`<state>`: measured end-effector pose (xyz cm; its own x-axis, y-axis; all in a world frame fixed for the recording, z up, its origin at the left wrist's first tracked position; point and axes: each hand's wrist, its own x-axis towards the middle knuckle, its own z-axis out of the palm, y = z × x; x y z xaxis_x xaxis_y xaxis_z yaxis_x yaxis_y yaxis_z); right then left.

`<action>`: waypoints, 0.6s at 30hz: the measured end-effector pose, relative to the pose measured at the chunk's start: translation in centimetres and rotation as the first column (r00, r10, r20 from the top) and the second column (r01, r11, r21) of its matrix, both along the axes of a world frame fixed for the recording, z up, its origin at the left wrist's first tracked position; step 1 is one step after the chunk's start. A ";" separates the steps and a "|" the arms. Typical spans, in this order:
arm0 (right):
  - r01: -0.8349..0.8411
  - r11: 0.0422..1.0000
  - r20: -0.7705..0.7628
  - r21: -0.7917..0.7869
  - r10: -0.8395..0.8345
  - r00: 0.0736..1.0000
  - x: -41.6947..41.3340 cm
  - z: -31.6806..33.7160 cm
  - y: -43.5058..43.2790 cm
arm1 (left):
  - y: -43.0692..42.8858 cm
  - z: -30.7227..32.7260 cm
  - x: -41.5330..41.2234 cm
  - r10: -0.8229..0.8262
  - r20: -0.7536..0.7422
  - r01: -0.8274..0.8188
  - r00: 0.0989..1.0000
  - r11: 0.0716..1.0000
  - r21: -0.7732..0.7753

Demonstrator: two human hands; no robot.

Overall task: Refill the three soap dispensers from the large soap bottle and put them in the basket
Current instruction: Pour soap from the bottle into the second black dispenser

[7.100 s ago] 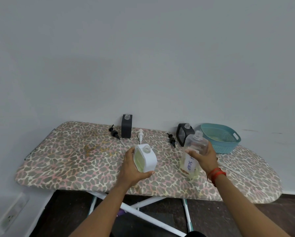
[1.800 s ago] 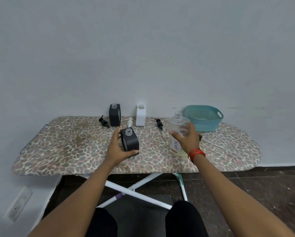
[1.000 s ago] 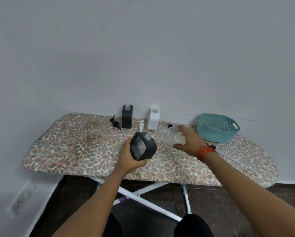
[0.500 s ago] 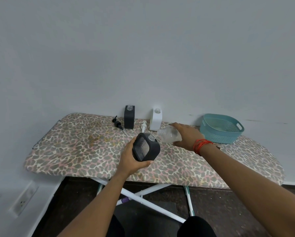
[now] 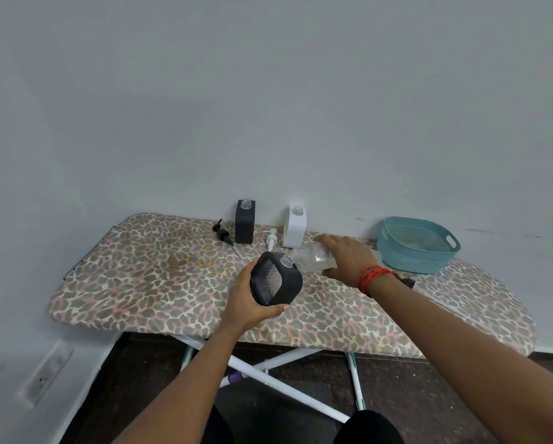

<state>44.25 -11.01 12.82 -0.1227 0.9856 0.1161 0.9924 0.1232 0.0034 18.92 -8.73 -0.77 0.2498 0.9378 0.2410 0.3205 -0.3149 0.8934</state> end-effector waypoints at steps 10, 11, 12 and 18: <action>-0.025 0.999 0.058 0.028 0.023 0.998 0.0 0.3 0.2 | 0.1 -0.2 0.0 0.008 -0.018 -0.008 1.000 1.000 -0.020; -0.026 0.999 0.065 0.028 0.024 0.998 0.0 0.4 0.2 | 0.1 -0.2 -0.1 0.009 -0.021 -0.010 1.000 1.000 -0.020; -0.028 0.999 0.070 0.028 0.026 0.997 -0.1 0.4 0.2 | 0.0 -0.2 -0.1 0.010 -0.022 -0.011 1.000 1.000 -0.019; -0.036 0.999 0.098 0.036 0.032 0.995 -0.2 0.3 0.6 | -0.1 0.1 0.0 0.012 -0.022 -0.012 1.000 1.000 -0.020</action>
<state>44.02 -10.40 13.08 -0.1686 0.9758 0.1390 0.9823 0.1547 0.1056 18.92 -8.80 -0.70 0.2433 0.9455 0.2163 0.3441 -0.2927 0.8921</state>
